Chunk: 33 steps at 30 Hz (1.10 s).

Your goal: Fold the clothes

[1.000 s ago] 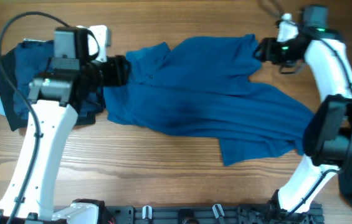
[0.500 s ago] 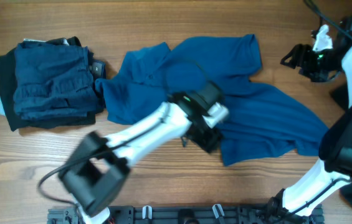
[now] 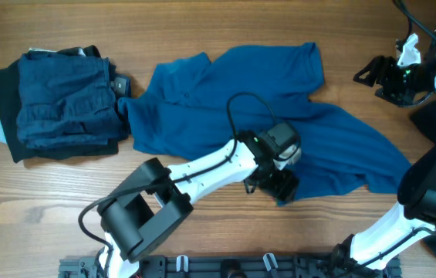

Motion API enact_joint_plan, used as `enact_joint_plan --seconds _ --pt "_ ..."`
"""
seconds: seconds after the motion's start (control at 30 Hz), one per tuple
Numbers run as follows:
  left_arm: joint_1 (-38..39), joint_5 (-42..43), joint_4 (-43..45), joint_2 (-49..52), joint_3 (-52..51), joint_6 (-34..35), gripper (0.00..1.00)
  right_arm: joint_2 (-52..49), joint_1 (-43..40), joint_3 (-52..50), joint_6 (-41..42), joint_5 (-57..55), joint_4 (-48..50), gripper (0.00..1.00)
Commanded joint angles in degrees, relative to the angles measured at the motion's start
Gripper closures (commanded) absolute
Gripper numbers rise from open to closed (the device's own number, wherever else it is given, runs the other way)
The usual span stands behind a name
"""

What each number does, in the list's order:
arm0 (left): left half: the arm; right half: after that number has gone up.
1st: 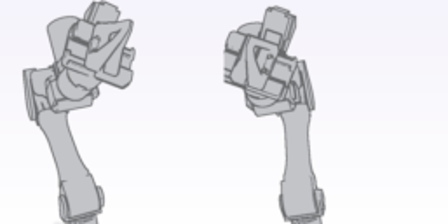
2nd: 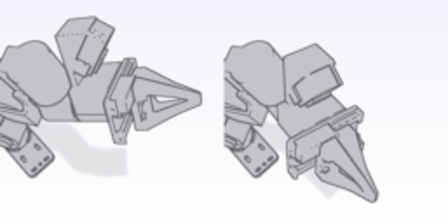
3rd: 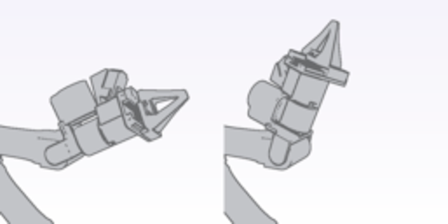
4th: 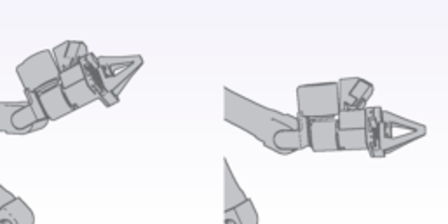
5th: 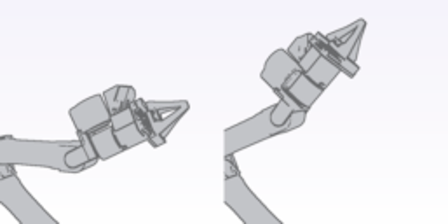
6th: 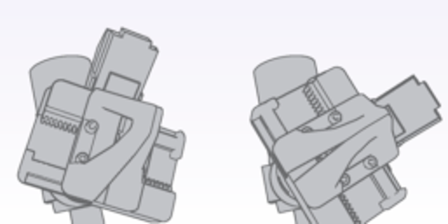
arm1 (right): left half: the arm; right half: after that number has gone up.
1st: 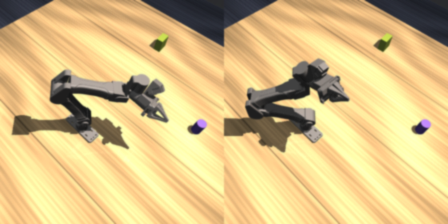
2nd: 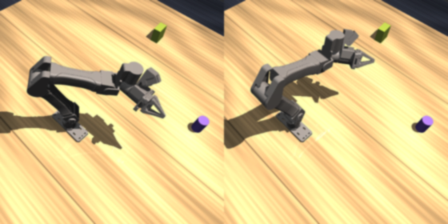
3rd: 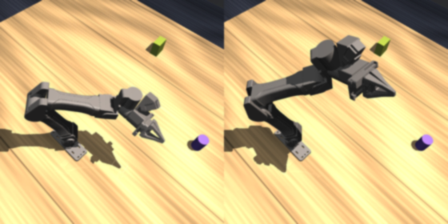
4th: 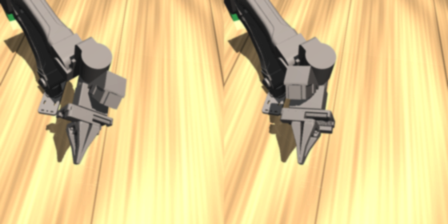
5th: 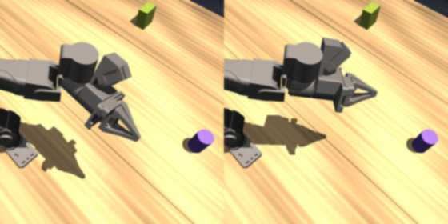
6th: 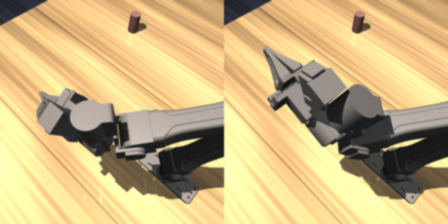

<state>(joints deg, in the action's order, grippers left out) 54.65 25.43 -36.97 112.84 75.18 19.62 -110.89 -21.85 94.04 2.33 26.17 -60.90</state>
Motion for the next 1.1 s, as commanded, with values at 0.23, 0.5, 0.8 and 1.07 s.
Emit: enact_joint_plan --seconds 0.23,0.5,0.8,1.07 --pt "-1.2 0.0 2.1 4.3 1.0 12.8 0.32 0.9 0.0 0.7 0.2 2.6 -0.2 0.24" --pt "-3.0 1.1 5.0 7.0 1.0 17.9 0.41 0.9 0.0 0.7 3.4 4.0 0.2 0.24" --pt "-0.5 6.1 10.1 6.5 1.0 24.6 0.96 0.9 -0.2 0.7 6.2 3.9 0.4 0.24" --pt "-7.6 -9.9 -11.1 -14.6 1.0 17.8 0.96 0.9 -0.3 0.7 5.3 3.2 0.1 0.23"
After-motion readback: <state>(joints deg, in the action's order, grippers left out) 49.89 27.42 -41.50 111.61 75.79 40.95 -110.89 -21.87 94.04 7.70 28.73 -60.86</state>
